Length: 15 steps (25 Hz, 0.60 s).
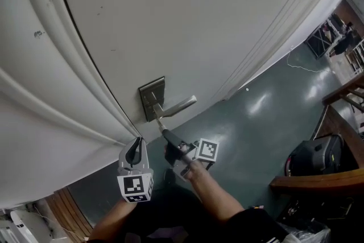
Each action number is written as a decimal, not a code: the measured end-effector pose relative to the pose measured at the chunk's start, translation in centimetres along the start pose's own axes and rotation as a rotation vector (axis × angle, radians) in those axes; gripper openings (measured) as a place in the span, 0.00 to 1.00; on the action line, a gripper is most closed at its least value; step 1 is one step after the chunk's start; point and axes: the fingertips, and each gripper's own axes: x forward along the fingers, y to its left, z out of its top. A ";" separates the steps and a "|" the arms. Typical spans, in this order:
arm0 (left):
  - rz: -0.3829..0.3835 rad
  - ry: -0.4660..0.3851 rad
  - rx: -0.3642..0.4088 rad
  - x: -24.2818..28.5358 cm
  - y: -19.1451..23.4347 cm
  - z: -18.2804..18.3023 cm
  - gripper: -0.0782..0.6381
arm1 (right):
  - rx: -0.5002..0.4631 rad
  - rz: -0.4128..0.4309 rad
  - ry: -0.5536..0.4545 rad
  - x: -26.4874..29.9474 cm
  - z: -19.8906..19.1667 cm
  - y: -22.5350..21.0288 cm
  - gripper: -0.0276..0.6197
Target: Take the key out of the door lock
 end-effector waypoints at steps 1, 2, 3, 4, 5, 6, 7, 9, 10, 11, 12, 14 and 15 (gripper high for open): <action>-0.007 0.000 -0.002 0.1 -0.1 -0.1 0.16 | -0.011 -0.004 -0.002 -0.4 -0.3 0.0 0.06; -0.016 -0.001 -0.005 0.2 -0.4 -0.2 0.16 | -0.021 -0.004 -0.006 -0.7 -0.4 0.1 0.06; -0.026 -0.003 -0.006 0.2 -0.7 -0.3 0.16 | -0.031 -0.001 -0.010 -1.0 -0.5 0.4 0.06; -0.036 -0.003 -0.006 0.1 -1.1 -0.4 0.16 | -0.040 0.007 -0.016 -1.4 -0.6 0.7 0.06; -0.045 0.000 -0.003 -0.2 -1.5 -0.6 0.16 | -0.049 0.017 -0.022 -1.7 -0.7 1.2 0.06; -0.053 0.005 0.000 -0.5 -1.8 -0.7 0.16 | -0.056 0.032 -0.031 -2.0 -0.9 1.8 0.06; -0.061 0.010 0.003 -0.9 -2.0 -0.9 0.16 | -0.062 0.049 -0.042 -2.2 -1.2 2.4 0.06; -0.081 0.012 0.007 -1.7 -2.2 -1.0 0.15 | -0.078 0.076 -0.060 -2.5 -2.0 3.7 0.06; -0.093 0.010 0.009 -2.1 -2.3 -0.9 0.15 | -0.090 0.079 -0.066 -2.7 -2.5 4.1 0.06; -0.106 0.006 0.010 -2.5 -2.6 -0.8 0.13 | -0.103 0.078 -0.071 -3.0 -2.9 4.5 0.06; -0.120 0.000 0.012 -2.8 -3.0 -0.6 0.13 | -0.113 0.075 -0.080 -3.4 -3.2 4.8 0.06; -0.154 -0.014 0.019 -3.4 -3.9 -0.2 0.13 | -0.119 0.070 -0.110 -4.3 -3.7 5.4 0.06; -0.171 -0.020 0.024 -3.8 -4.3 0.0 0.13 | -0.123 0.067 -0.129 -4.8 -4.0 5.6 0.06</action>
